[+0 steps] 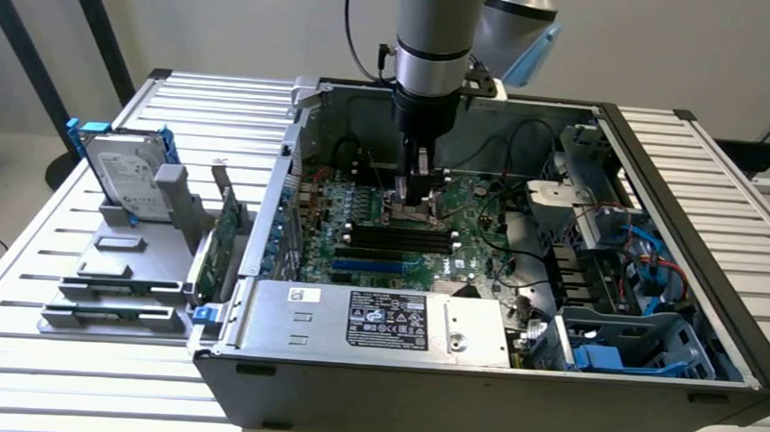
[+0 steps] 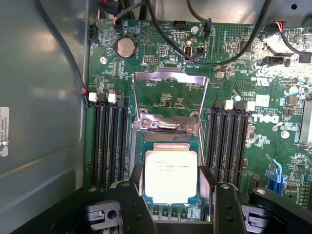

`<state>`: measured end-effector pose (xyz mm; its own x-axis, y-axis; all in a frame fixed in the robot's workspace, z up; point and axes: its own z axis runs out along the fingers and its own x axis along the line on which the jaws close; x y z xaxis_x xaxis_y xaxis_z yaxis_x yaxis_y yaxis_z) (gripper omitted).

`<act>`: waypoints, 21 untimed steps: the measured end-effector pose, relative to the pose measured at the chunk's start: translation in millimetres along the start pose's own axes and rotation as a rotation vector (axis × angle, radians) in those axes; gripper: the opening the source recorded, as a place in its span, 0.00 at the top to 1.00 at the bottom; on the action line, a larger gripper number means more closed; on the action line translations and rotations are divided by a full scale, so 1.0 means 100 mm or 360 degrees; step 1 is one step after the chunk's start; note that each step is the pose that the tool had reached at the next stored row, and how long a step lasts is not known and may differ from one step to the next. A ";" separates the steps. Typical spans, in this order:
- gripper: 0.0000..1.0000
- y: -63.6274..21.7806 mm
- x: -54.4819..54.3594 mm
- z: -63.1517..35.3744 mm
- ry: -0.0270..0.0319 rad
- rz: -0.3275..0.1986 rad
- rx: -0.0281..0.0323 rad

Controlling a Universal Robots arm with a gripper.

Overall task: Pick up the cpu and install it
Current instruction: 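Place the cpu into insertion slot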

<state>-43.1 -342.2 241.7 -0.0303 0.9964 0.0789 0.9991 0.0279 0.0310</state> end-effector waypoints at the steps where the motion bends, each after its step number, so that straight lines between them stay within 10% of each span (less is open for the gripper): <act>1: 0.46 -0.005 0.00 0.006 -0.00040 0.0008 -0.00029; 21: 0.46 -0.031 0.03 0.084 -0.00156 0.0071 -0.00487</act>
<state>-46.0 -338.8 233.5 0.0150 0.9974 0.0711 0.9981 -0.0192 0.0581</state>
